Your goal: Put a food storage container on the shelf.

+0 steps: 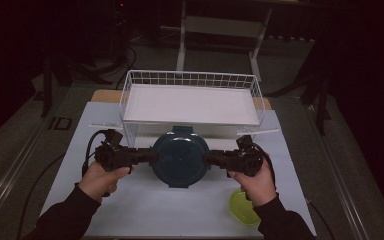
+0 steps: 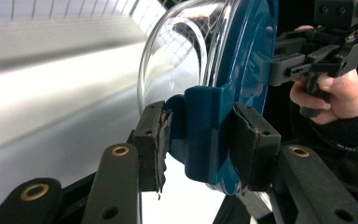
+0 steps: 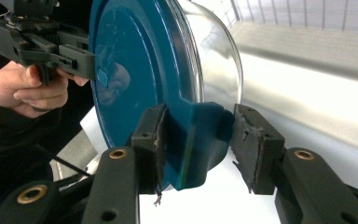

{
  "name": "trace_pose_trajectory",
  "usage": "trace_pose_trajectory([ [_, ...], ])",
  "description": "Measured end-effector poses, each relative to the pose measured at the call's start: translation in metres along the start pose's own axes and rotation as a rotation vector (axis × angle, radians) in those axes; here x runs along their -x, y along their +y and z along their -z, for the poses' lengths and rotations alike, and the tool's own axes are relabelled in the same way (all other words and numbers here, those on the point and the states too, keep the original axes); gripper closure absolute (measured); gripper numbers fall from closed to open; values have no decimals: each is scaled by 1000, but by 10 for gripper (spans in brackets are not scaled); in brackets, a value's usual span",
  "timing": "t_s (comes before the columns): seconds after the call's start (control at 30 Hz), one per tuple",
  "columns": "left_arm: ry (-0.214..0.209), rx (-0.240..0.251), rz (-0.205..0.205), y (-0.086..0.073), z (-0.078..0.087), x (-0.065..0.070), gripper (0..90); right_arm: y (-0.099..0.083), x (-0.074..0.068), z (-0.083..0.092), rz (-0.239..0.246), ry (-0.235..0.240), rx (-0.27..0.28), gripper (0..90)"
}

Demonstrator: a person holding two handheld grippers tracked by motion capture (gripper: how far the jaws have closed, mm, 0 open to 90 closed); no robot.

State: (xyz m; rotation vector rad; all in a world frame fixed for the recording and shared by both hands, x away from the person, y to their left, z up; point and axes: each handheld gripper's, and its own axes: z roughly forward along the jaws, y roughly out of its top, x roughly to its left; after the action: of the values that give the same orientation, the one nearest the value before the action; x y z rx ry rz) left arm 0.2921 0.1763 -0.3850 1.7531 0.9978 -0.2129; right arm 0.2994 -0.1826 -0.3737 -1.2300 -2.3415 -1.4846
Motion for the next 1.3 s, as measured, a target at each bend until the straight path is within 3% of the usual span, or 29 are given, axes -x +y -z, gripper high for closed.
trace_pose_trajectory([
  [0.47, -4, 51, -35, 62, -2, 12, 577, 58, 1, 30, 20, -36, 88, 555],
  [0.73, -3, 64, -37, 94, -11, 8, 572, 85, 11, 38, 3, -56, 111, 554],
  [1.1, 5, 77, 9, 116, -26, -9, 568, 106, 34, 33, -56, -74, 120, 553],
  [1.2, 23, 85, -7, 122, -29, -8, 565, 109, 37, 33, -68, -76, 131, 552],
  [1.27, 19, 86, 3, 123, -30, -10, 564, 110, 38, 33, -67, -80, 134, 552],
  [1.3, 10, 83, 30, 127, -32, -15, 564, 115, 42, 32, -86, -87, 129, 551],
])
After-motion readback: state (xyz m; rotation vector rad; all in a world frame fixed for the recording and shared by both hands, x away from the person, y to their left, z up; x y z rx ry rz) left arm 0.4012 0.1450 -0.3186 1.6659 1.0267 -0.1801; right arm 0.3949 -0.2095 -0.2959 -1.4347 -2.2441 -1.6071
